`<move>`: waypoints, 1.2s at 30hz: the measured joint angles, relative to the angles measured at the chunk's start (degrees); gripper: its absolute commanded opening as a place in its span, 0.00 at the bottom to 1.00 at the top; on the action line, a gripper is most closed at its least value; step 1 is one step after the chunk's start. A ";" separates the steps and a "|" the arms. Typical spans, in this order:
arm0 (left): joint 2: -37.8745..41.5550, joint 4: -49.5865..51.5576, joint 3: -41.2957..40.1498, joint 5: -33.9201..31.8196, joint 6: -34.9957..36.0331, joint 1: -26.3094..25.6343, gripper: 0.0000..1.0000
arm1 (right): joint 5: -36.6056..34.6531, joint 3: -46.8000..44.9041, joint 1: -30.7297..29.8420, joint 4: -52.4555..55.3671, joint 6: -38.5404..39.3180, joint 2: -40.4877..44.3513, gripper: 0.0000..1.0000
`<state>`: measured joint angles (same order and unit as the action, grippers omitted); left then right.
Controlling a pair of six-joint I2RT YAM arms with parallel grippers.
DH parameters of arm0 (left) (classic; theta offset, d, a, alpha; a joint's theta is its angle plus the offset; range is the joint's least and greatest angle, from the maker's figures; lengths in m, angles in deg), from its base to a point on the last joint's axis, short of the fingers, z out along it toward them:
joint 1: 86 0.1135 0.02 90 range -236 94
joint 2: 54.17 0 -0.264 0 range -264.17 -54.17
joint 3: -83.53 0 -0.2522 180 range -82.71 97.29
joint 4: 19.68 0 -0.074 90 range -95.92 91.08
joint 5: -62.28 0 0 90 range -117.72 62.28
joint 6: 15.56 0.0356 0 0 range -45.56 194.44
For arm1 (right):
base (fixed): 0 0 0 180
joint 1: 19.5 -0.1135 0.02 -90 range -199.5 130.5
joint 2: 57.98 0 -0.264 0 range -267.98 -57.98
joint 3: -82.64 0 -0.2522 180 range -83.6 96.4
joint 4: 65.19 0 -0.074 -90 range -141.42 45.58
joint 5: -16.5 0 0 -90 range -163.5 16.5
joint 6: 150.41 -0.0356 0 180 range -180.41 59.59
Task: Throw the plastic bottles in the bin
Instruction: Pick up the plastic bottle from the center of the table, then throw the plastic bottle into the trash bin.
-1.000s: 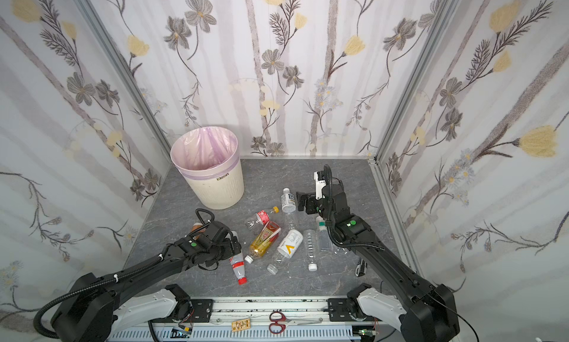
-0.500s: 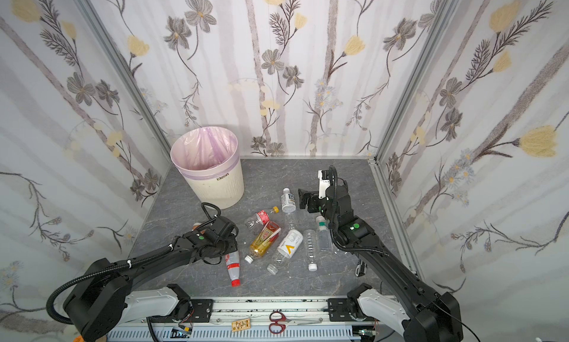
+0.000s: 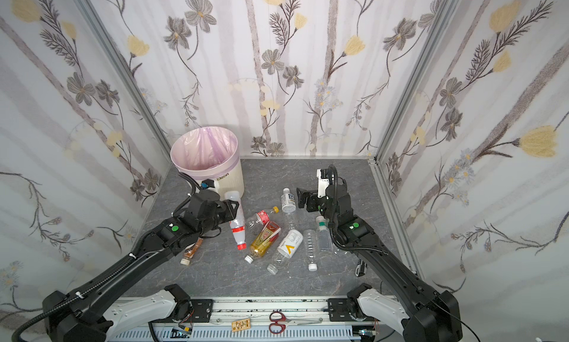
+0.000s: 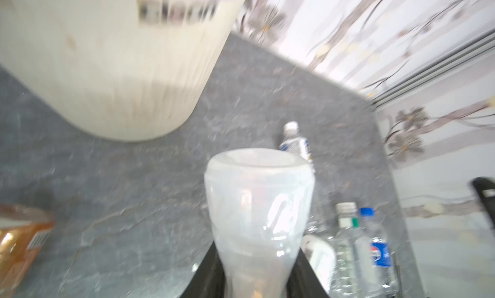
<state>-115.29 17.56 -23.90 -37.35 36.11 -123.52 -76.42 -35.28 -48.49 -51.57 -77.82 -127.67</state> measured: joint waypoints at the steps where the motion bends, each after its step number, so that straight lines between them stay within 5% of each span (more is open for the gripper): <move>1: -0.11 -0.07 3.69 -0.50 1.05 0.00 0.33 | 0.02 0.46 -0.04 -0.09 0.11 0.02 1.00; 8: -6.14 -1.36 29.86 -8.31 10.14 0.37 0.37 | 0.24 3.08 -0.46 -0.20 0.52 0.02 1.00; 11: -11.26 -2.05 39.10 -11.52 14.45 4.26 0.38 | 0.24 3.48 -0.66 -0.22 0.52 0.00 1.00; 14: -17.77 -2.71 46.56 -13.11 16.90 12.72 0.71 | 0.66 3.52 -0.92 -0.20 0.50 0.00 1.00; 15: -19.96 -3.04 48.33 -13.22 16.94 15.78 0.75 | 0.66 3.50 -1.03 -0.20 0.50 0.02 1.00; 16: -23.06 -3.21 50.49 -13.20 16.70 19.76 0.92 | 0.66 3.37 -1.18 -0.22 0.50 0.13 1.00; 19: -31.15 -0.59 56.11 -10.14 14.14 25.90 1.00 | 0.83 2.16 -1.42 -0.33 0.50 0.87 1.00; 23: -30.16 4.07 51.28 -5.73 14.08 20.81 1.00 | 0.48 0.17 -1.42 -0.39 0.50 0.96 1.00; 27: -21.20 1.66 42.36 -4.94 14.10 15.85 1.00 | -0.02 0.00 -1.49 -1.07 0.52 -1.46 1.00; 32: -7.39 -7.02 23.56 -3.63 12.76 11.76 1.00 | 0.22 0.90 -1.97 -1.70 0.35 -7.45 1.00; 36: -4.11 -10.91 9.25 -2.23 11.45 5.64 1.00 | 1.11 4.83 -2.14 -0.44 0.35 -13.79 1.00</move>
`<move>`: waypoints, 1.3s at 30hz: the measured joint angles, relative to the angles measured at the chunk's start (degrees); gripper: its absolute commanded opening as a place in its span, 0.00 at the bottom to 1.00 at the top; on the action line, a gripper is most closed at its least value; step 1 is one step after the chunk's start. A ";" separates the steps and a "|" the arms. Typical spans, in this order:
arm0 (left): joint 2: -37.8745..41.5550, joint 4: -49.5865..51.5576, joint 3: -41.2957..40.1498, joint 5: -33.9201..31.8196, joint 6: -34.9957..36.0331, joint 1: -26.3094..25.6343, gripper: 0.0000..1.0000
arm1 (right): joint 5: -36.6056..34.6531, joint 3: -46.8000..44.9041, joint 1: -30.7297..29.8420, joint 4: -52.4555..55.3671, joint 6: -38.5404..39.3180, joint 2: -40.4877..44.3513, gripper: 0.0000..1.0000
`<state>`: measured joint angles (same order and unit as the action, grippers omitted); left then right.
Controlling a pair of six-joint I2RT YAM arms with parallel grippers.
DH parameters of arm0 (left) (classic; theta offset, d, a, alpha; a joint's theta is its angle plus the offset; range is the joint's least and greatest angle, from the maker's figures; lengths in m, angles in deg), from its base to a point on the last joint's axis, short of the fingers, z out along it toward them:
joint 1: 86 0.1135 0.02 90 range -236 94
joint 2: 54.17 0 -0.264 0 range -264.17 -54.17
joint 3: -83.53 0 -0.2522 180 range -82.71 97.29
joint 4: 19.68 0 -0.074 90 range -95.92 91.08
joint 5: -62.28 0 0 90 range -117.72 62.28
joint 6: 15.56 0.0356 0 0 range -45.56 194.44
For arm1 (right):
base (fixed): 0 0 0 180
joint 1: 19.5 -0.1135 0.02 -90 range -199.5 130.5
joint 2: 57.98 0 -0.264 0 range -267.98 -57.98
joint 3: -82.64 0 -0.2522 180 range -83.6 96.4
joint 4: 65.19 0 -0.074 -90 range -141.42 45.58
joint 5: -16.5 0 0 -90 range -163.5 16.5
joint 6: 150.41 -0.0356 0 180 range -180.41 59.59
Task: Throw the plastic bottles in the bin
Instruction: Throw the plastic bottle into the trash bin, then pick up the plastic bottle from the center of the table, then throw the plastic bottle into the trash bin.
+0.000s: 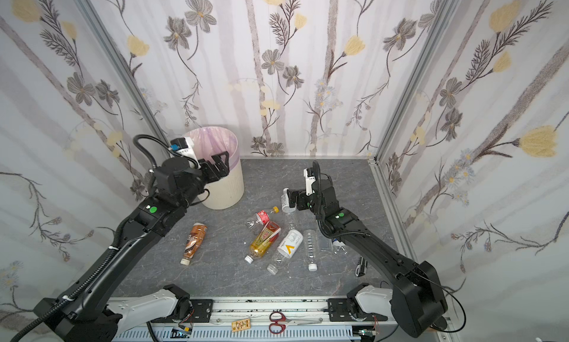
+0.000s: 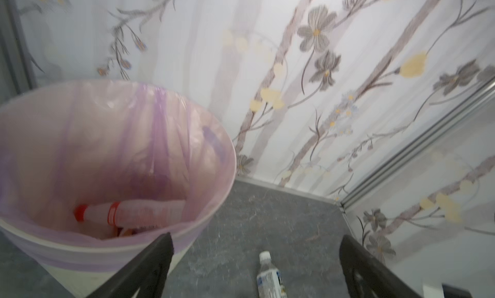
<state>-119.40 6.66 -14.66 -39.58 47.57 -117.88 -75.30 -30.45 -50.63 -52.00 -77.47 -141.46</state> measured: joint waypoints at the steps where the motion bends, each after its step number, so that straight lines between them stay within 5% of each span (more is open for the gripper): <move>1: 0.00 0.09 -2.69 -0.04 -0.13 -1.66 1.00 | 0.22 0.98 -0.13 0.26 0.00 -1.46 1.00; 8: 1.20 -4.22 -15.72 -4.42 0.17 -12.37 1.00 | 3.06 4.70 -1.55 2.62 0.07 -14.36 0.96; 17: -3.89 -8.20 -15.96 -9.97 2.75 -16.35 1.00 | 2.95 5.55 -1.57 3.48 0.13 -24.90 0.86; 23: -5.73 -9.33 -14.97 -11.67 4.00 -16.35 1.00 | 4.37 6.16 -1.57 3.43 -0.11 -27.98 0.56; 28: -5.53 -9.70 -14.53 -10.71 4.39 -16.35 1.00 | 4.37 8.92 -1.05 3.45 -0.35 -29.20 0.40; 34: -1.99 -9.60 -13.51 -10.01 4.68 -16.17 1.00 | 4.50 11.41 -0.15 5.33 -0.24 -25.44 0.45; 39: 1.97 -9.70 -7.80 -10.40 5.95 -15.74 1.00 | 5.57 17.03 0.33 4.50 -0.44 -10.36 0.44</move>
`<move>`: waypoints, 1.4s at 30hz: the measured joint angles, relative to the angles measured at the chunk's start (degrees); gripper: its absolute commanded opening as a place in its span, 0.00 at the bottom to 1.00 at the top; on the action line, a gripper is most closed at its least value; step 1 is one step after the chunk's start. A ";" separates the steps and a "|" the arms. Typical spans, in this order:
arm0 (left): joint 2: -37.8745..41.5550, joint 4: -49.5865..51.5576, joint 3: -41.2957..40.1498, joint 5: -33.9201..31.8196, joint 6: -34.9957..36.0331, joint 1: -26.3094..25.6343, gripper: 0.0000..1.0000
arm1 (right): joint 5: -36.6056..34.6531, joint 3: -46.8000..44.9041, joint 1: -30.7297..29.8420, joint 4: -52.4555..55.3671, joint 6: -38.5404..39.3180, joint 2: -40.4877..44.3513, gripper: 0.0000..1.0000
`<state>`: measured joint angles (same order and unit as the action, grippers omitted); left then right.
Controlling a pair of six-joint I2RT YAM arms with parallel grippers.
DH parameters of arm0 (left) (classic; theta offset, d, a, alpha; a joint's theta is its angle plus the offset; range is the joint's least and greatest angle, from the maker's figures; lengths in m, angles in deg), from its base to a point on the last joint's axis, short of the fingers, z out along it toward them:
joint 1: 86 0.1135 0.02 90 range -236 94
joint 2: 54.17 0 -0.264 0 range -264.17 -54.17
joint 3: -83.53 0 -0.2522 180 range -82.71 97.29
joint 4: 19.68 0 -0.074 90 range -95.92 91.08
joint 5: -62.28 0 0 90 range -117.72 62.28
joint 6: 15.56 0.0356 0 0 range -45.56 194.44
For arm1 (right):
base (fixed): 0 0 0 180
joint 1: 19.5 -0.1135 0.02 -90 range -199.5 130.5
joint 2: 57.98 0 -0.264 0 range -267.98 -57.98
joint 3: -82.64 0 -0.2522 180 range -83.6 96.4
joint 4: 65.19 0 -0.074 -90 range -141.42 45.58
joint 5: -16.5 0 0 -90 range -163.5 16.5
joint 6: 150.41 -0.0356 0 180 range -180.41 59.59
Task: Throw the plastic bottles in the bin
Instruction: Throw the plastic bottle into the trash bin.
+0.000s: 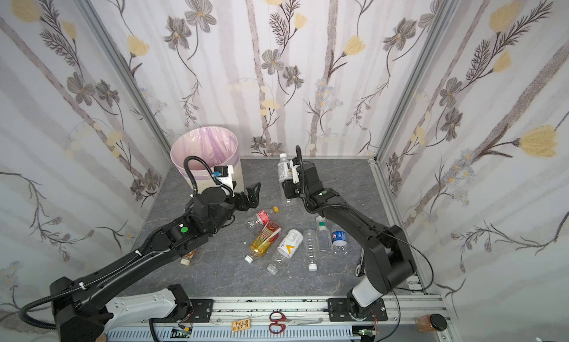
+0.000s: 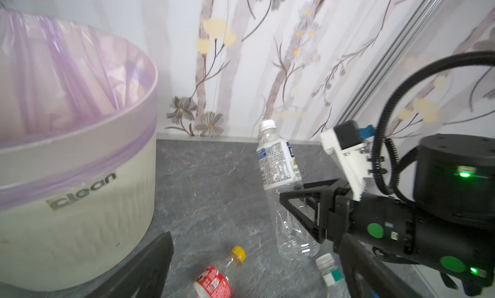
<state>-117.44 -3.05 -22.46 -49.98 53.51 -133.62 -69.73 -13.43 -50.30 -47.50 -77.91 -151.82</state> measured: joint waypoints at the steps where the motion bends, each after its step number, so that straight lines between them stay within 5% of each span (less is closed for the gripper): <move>1: 0.59 -0.04 1.29 -0.15 0.04 0.13 1.00 | -0.07 1.01 0.00 -1.40 0.00 3.19 0.43; 7: 4.76 -0.57 7.56 -1.75 0.44 1.40 1.00 | -1.77 4.83 -0.04 -13.75 -2.14 14.62 0.41; 13: 8.31 -0.74 8.74 -3.02 -0.28 3.76 1.00 | -3.06 13.60 -2.45 -20.96 -6.03 7.80 0.42; 17: 10.16 -0.72 7.80 -3.02 -0.85 4.98 1.00 | -2.38 29.64 -8.07 -21.94 -6.47 -5.55 0.53; 18: 10.60 -0.52 7.43 -3.02 -1.09 5.29 1.00 | -2.08 36.37 -9.33 -20.59 -6.14 -10.69 0.58; 20: 11.58 0.11 6.56 -3.08 -1.77 5.92 1.00 | -0.76 52.83 -11.08 -15.15 -5.79 -22.53 0.85; 23: 13.66 1.46 5.11 -3.41 -2.99 6.60 1.00 | 2.51 80.15 -11.63 -3.04 -4.37 -43.69 0.86; 24: 14.43 2.05 4.66 -3.67 -3.30 6.84 1.00 | 3.41 85.79 -11.02 1.81 -4.55 -49.07 0.95; 26: 15.63 2.56 3.93 -4.13 -3.72 7.13 1.00 | 3.91 83.56 -9.75 5.29 -5.22 -51.78 1.00; 30: 16.68 4.20 3.06 -5.18 -4.59 7.87 1.00 | 4.70 61.22 -9.07 3.69 -7.32 -47.54 1.00; 34: 14.99 6.01 3.06 -5.40 -5.64 8.22 1.00 | 4.90 53.88 -8.94 1.53 -4.33 -41.48 1.00; 42: 9.73 19.02 2.32 -5.81 -9.92 10.71 1.00 | 3.06 28.74 -5.86 -3.89 -1.31 -6.82 1.00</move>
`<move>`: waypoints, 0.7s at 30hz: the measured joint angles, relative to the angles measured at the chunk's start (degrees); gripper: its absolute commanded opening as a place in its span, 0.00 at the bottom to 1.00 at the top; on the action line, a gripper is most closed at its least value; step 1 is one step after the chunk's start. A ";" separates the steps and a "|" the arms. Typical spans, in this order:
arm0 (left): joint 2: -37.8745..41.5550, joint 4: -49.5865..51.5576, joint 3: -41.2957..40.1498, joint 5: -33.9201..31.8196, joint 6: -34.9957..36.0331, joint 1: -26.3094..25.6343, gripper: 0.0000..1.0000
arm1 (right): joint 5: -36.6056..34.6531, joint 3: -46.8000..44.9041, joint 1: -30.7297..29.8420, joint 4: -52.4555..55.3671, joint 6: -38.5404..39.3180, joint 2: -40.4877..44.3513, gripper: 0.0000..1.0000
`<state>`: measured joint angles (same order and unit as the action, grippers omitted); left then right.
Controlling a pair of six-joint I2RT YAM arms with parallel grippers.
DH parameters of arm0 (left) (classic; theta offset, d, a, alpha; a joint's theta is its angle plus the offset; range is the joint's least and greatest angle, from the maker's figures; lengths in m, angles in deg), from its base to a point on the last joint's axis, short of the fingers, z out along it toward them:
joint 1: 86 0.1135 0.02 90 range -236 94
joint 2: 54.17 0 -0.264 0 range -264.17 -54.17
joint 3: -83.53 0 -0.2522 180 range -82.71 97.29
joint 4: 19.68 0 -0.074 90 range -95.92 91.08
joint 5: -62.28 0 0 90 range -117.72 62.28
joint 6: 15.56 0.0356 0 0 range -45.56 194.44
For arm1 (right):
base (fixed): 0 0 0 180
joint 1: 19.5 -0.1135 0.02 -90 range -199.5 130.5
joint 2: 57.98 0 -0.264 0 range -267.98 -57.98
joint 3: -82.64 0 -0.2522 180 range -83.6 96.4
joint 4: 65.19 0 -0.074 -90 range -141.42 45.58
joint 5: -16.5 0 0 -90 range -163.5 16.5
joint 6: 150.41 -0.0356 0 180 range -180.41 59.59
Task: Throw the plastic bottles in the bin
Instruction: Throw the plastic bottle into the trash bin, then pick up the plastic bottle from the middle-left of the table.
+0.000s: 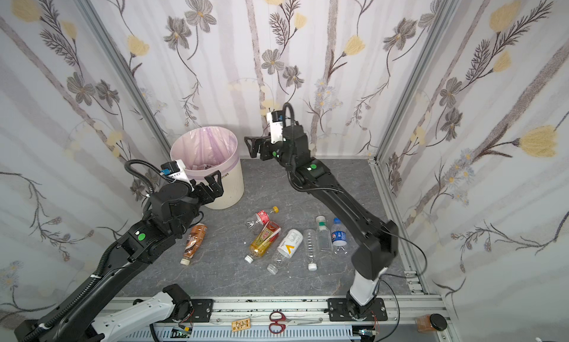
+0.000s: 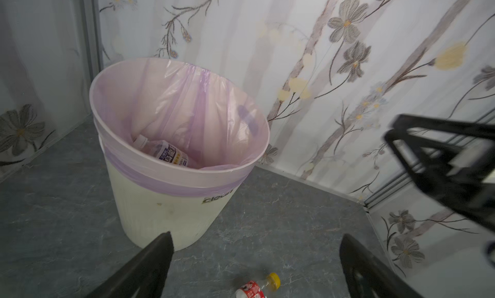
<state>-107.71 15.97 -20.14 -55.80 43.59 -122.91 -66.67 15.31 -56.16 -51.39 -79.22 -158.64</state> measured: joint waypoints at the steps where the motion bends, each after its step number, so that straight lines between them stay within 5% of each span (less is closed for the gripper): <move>1: -0.09 1.62 -0.48 0.09 -0.83 0.39 1.00 | -0.28 -2.10 0.37 -3.04 0.31 3.48 1.00; 4: -0.74 5.62 -1.86 1.40 -3.26 2.97 1.00 | -1.18 -8.81 1.64 -10.19 0.94 10.78 1.00; 14: -6.64 14.19 -18.58 11.76 -15.67 21.11 1.00 | -5.29 -30.77 4.48 -5.16 1.33 23.06 1.00; 21: -12.41 16.81 -19.52 11.56 -19.47 22.67 1.00 | -5.95 -41.22 4.98 -3.98 1.33 28.68 1.00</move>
<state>-120.12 32.78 -39.66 -44.23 24.11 -100.24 -72.61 -25.91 -51.18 -55.37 -77.89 -129.96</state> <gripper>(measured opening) 0.997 0.997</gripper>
